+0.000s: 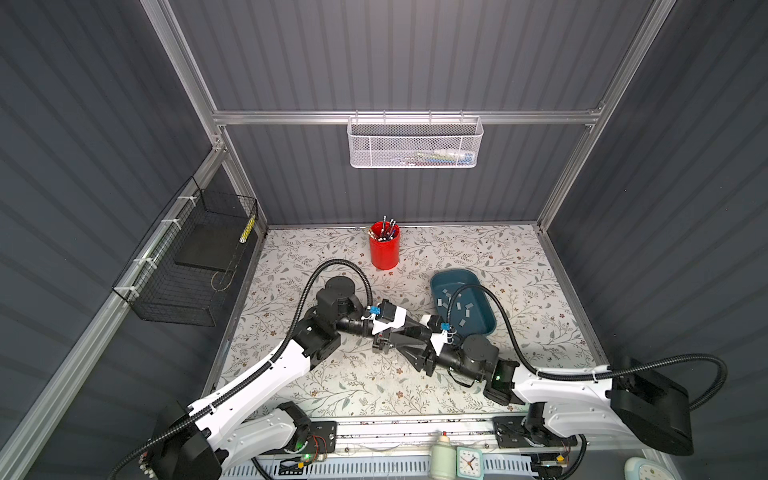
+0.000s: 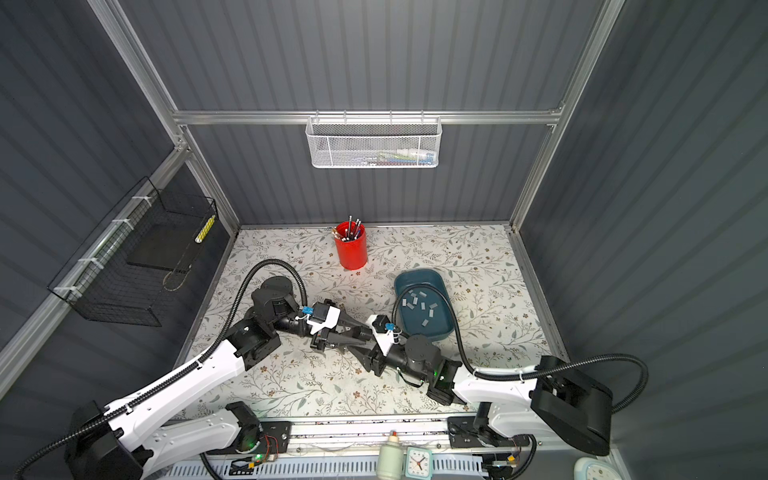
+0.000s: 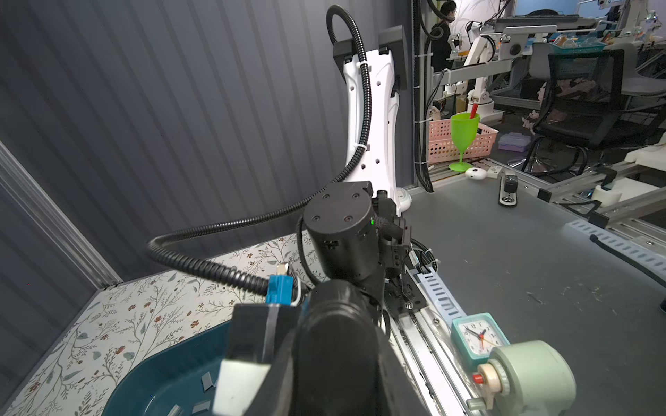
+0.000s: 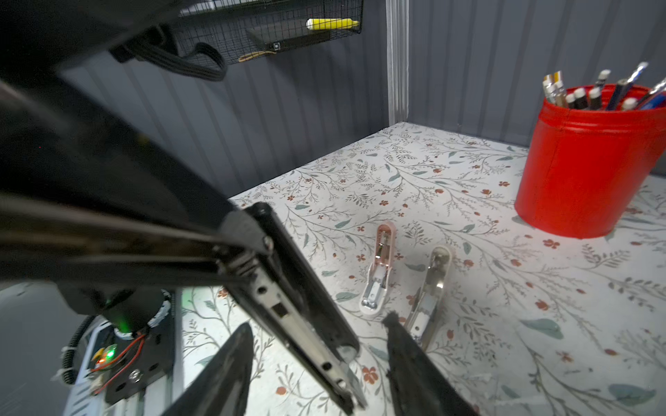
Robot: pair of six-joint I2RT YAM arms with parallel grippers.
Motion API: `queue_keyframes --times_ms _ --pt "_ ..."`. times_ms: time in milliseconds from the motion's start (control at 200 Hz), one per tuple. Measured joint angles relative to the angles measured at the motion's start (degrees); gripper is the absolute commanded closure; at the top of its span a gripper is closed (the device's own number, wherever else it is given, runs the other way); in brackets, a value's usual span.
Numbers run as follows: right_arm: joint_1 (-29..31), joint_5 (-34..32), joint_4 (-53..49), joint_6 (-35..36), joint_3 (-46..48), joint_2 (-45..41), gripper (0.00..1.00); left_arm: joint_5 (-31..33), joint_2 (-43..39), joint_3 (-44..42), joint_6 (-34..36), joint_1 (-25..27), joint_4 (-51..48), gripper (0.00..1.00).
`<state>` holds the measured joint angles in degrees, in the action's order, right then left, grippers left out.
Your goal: Load the staples into the stapler
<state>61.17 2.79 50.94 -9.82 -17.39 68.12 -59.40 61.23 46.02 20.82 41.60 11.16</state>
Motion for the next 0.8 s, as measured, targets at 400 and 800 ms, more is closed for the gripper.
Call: queue_keyframes --times_ms 400,800 --pt "2.2 0.3 -1.8 4.0 4.0 -11.5 0.1 -0.1 0.0 0.0 1.7 0.0 -1.0 1.0" --pt "2.6 0.5 -1.3 5.9 0.3 -3.9 0.2 -0.9 0.2 0.0 2.1 0.3 -0.7 1.0"
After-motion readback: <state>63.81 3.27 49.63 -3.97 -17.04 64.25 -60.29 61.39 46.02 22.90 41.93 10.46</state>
